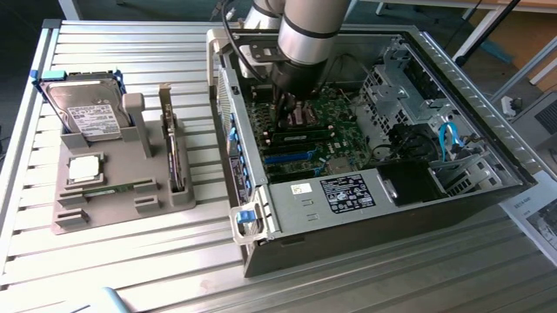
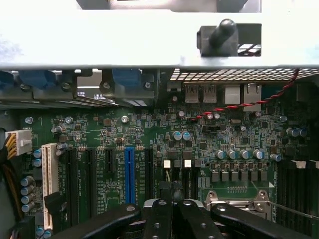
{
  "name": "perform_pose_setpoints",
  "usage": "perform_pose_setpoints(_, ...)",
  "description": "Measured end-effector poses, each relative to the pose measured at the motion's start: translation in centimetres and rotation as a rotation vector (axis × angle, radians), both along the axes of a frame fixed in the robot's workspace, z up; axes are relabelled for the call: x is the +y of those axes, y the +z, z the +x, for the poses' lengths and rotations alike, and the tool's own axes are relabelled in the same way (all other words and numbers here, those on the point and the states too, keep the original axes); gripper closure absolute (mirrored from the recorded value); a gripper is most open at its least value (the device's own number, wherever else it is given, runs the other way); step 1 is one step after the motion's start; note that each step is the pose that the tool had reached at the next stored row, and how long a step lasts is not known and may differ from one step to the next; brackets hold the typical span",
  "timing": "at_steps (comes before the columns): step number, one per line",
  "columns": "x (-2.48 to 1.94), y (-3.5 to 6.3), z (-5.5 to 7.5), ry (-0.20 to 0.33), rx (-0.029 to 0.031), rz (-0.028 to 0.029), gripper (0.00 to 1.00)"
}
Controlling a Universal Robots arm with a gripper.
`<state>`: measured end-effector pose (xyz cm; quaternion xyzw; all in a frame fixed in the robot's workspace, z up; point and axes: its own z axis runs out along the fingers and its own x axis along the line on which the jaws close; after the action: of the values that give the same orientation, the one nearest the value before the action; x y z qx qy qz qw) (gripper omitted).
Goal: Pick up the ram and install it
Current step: 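Press down the ram until it locks into place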
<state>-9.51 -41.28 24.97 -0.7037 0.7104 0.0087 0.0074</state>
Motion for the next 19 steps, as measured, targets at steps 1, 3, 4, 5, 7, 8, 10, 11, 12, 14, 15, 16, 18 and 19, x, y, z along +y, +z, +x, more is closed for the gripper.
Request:
perform_pose_setpoints(1,0.0,-0.07,0.0,0.0,0.0,0.0,0.9)
perform_pose_setpoints(3,0.0,-0.21,0.0,0.0,0.0,-0.0001,0.9)
perform_pose_setpoints(4,0.0,-0.23,0.0,0.0,0.0,0.0,0.9)
perform_pose_setpoints(5,0.0,-0.41,0.0,0.0,-0.0001,0.0,0.9)
perform_pose_setpoints(7,0.0,-0.87,0.0,0.0,-0.0003,0.0,0.9)
perform_pose_setpoints(8,0.0,-0.89,0.0,0.0,-0.0002,-0.0001,0.9)
perform_pose_setpoints(10,0.0,-0.89,0.0,0.0,-0.0002,-0.0002,0.9)
perform_pose_setpoints(11,0.0,-0.89,0.0,0.0,-0.0003,0.0,0.9)
perform_pose_setpoints(12,0.0,-0.91,0.0,0.0,-0.0002,0.0,0.9)
perform_pose_setpoints(14,0.0,-1.0,0.0,0.0,-0.0005,0.0003,0.9)
perform_pose_setpoints(15,0.0,-1.05,0.0,0.0,-0.0003,0.0001,0.9)
perform_pose_setpoints(16,0.0,-1.09,0.0,0.0,-0.0003,0.0001,0.9)
perform_pose_setpoints(18,0.0,-1.19,0.0,0.0,-0.0003,0.0,0.9)
perform_pose_setpoints(19,-0.01,-1.24,0.0,0.0,-0.0002,-0.0002,0.9)
